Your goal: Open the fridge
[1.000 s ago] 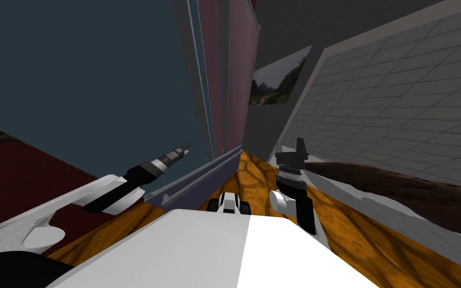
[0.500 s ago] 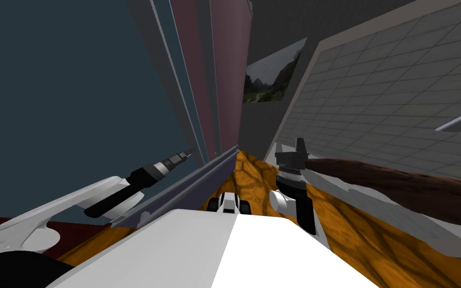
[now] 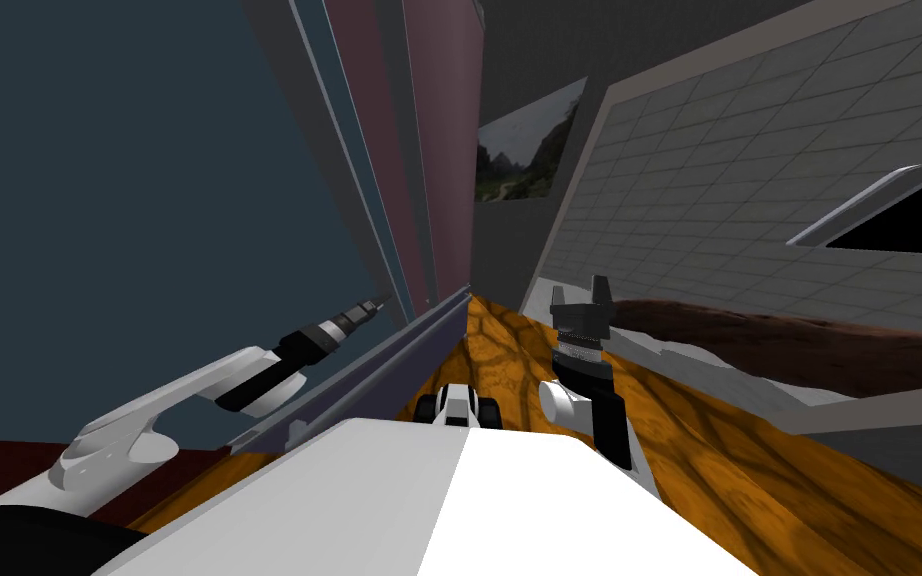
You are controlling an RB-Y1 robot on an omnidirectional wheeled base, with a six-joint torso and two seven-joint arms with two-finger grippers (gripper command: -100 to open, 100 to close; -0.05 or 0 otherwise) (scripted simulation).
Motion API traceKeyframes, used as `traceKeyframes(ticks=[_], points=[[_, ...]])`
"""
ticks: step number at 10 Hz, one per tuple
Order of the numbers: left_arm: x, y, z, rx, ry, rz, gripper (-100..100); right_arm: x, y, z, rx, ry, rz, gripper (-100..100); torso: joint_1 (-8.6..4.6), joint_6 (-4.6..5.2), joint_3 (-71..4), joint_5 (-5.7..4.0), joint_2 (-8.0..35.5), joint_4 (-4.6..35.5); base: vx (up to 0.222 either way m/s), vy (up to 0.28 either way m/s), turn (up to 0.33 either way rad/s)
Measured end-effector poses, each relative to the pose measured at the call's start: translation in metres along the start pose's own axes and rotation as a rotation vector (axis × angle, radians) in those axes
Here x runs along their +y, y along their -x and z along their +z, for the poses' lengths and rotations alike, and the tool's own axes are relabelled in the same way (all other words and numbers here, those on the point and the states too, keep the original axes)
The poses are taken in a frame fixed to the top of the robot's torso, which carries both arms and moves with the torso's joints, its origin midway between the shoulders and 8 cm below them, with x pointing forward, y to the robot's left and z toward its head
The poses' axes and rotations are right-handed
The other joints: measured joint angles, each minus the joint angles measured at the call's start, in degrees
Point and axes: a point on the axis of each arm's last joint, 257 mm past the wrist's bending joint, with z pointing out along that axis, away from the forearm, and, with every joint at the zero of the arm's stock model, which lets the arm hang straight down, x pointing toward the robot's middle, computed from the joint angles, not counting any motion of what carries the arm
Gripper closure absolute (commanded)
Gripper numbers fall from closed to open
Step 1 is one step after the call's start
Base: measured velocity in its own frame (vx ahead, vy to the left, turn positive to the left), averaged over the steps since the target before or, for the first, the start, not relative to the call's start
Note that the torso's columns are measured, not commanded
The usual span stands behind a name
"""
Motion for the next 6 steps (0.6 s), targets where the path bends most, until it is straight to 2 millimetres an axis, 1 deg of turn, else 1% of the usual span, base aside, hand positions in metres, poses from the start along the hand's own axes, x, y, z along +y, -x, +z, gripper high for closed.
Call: traceKeyframes(ticks=[1,2,3,4,5,6], points=[[0.006,0.002,0.002,-0.001,0.008,-0.002,-100,0.0,0.0,0.0,0.0,0.0,0.0,0,0.19,0.09,-0.13,-0.03,-0.15,0.06,0.006,-0.026,-0.01],[0.016,0.004,0.002,-0.006,0.018,-0.003,-100,0.0,0.0,0.0,0.0,0.0,0.0,0,0.52,0.02,-0.23,0.1,-0.33,-0.07,0.0,-0.005,-0.01],[0.02,0.005,0.001,-0.006,0.022,-0.002,-100,0.0,0.0,0.0,0.0,0.0,0.0,0,0.71,0.0,-0.26,0.16,-0.37,-0.08,-0.017,0.003,0.003],[0.018,0.005,0.001,-0.007,0.023,0.0,-100,0.0,0.0,0.0,0.0,0.0,0.0,0,0.63,0.0,-0.18,0.14,-0.24,-0.04,-0.007,0.011,-0.005],[0.016,0.005,0.001,-0.007,0.024,0.001,-100,0.0,0.0,0.0,0.0,0.0,0.0,0,0.59,-0.04,-0.16,0.13,-0.21,-0.02,-0.066,-0.07,-0.238],[0.02,0.01,0.002,-0.008,0.029,0.004,-100,0.0,0.0,0.0,0.0,0.0,0.0,0,0.06,0.5,-0.14,0.23,-0.28,-0.29,-0.098,-0.097,-0.219]])
